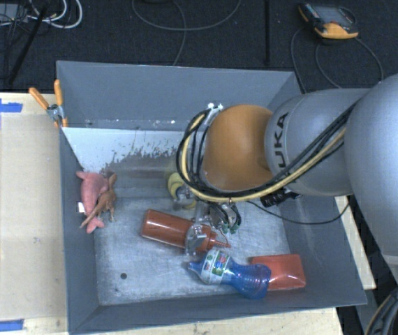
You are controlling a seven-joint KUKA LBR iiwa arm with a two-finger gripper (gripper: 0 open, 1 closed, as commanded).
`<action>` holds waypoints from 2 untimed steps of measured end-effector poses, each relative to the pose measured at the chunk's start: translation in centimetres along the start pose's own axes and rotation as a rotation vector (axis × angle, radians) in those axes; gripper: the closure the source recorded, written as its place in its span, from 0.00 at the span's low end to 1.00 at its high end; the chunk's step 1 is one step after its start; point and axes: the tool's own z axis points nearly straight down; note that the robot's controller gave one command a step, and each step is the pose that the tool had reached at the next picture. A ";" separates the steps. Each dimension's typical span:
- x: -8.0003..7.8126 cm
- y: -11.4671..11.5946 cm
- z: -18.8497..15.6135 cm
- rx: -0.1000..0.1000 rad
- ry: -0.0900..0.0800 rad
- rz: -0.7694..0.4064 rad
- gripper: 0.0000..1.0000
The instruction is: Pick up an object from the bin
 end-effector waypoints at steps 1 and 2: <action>0.6 -1.5 2.7 -0.006 -0.007 0.069 0.00; 0.4 -1.0 2.4 -0.001 -0.014 0.035 1.00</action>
Offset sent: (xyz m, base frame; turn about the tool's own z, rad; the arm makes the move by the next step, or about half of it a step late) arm -0.0078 -0.0098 -0.0295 0.0299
